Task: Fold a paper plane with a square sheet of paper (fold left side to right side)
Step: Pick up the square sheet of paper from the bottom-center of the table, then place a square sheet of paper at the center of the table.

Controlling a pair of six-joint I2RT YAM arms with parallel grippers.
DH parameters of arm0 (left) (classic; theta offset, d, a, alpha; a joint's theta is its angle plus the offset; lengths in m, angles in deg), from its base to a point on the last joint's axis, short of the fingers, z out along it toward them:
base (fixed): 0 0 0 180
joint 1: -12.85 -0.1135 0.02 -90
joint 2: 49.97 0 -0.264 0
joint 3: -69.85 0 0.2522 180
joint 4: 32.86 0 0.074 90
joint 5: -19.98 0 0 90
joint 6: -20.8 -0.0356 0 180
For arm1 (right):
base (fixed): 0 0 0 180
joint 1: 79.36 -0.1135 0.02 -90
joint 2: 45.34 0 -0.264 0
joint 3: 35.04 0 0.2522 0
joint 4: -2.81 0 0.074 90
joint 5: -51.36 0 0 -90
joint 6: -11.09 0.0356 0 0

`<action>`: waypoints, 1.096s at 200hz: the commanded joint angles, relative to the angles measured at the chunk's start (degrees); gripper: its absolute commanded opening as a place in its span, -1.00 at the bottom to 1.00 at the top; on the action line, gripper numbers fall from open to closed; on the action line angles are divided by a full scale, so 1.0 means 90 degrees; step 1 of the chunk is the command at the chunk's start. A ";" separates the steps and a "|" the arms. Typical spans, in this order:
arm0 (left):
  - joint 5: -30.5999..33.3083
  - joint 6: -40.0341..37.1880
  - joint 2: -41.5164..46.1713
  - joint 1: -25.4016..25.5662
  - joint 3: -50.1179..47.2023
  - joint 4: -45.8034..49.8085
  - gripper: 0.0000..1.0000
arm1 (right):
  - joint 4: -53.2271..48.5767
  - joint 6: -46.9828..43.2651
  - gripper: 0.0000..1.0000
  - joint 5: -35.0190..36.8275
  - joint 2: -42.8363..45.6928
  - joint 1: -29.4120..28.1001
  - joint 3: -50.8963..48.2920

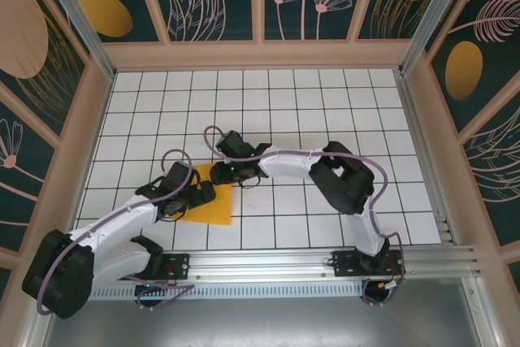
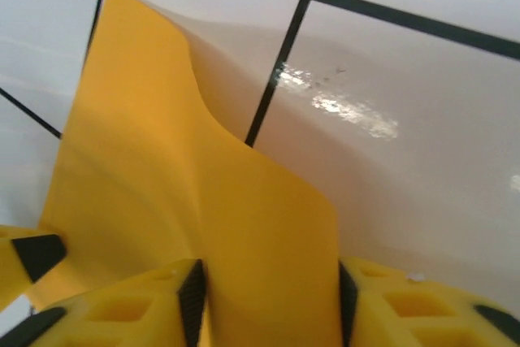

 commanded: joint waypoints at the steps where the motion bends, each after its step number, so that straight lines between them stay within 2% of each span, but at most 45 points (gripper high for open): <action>1: -0.0140 0.0138 0.0330 0.0041 -0.0048 -0.0172 0.97 | 0.0379 0.0053 -0.22 -0.0489 0.0406 0.0151 -0.0398; 34: 0.0053 0.0015 0.0906 0.0036 0.0291 -0.0144 0.97 | 0.1505 0.0182 -0.46 -0.1118 0.1083 0.0557 -0.1435; 62: 0.0270 -0.0206 0.1147 0.0037 0.0755 -0.0059 0.97 | 0.2216 0.0044 -0.48 -0.1608 0.1733 0.1115 -0.2250; 97: 0.0063 -0.0766 0.0897 0.0041 0.1341 -0.0664 0.97 | 0.2294 -0.0970 -0.50 -0.2272 0.2847 0.1977 -0.2869; 123: -0.0955 -0.1236 0.0454 -0.0244 0.1657 -0.1698 0.97 | 0.2344 -0.1558 -0.51 -0.3265 0.3831 0.2759 -0.3220; 124: -0.0955 -0.1240 0.0439 -0.0273 0.1673 -0.1740 0.97 | 0.2334 -0.1582 -0.51 -0.3335 0.3909 0.2930 -0.3236; 143: -0.2203 -0.1413 0.0091 -0.0793 0.1857 -0.2629 0.97 | 0.2083 -0.1897 -0.51 -0.3954 0.4430 0.3536 -0.3230; 155: -0.2736 -0.1717 -0.0111 -0.0938 0.2085 -0.2969 0.97 | 0.1644 -0.2257 -0.51 -0.4352 0.4714 0.3856 -0.3027; 185: -0.3825 -0.2681 -0.0385 -0.0987 0.2743 -0.3453 0.97 | 0.0809 -0.2839 -0.51 -0.5160 0.5098 0.4282 -0.2397; 219: -0.4925 -0.3358 -0.0484 -0.0987 0.3156 -0.3854 0.97 | -0.0507 -0.3714 -0.51 -0.5829 0.5310 0.4383 -0.1290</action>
